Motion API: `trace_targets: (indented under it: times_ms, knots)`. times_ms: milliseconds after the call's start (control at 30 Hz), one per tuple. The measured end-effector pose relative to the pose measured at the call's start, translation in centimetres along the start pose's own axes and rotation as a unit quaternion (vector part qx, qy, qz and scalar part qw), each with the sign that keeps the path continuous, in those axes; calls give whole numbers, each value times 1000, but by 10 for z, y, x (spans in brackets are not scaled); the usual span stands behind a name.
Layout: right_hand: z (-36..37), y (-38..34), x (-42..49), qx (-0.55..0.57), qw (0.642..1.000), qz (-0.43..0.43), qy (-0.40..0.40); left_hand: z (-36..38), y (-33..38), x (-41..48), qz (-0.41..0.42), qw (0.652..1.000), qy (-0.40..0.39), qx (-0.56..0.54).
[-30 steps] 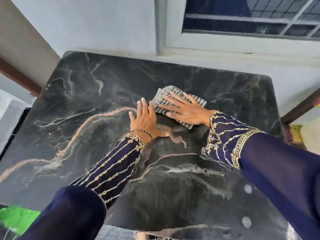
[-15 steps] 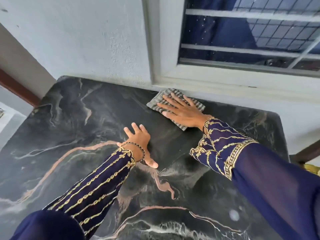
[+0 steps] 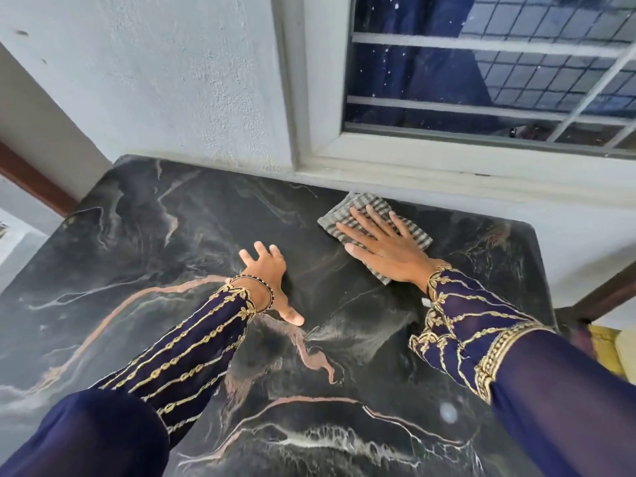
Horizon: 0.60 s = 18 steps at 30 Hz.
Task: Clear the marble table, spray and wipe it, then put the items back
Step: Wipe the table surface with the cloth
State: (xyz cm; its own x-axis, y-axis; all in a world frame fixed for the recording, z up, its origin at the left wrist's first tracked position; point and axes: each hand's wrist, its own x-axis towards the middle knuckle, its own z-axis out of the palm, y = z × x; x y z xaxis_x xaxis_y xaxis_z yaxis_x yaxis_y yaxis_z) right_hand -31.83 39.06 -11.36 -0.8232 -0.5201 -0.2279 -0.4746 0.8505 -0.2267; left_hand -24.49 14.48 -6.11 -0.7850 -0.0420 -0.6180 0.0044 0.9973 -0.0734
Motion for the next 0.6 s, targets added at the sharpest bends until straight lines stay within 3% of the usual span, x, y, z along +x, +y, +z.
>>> trace_targets:
  times_ms: [133,233,300,400,600]
  knots:
    - [22,-43,-46,-22,999,-14,19,12,-6,-21,26,993,57,-100]
    - [39,-78,-84,-30,999,-37,17,44,0,-59,56,982,174,-56]
    - [53,-100,-112,-26,998,-47,14,75,9,-90,75,968,225,-83]
    - [73,-134,-155,-40,997,-60,2,112,15,-144,100,953,238,-156]
    - [101,-201,-232,-49,994,-97,-8,162,2,-223,120,954,215,-171]
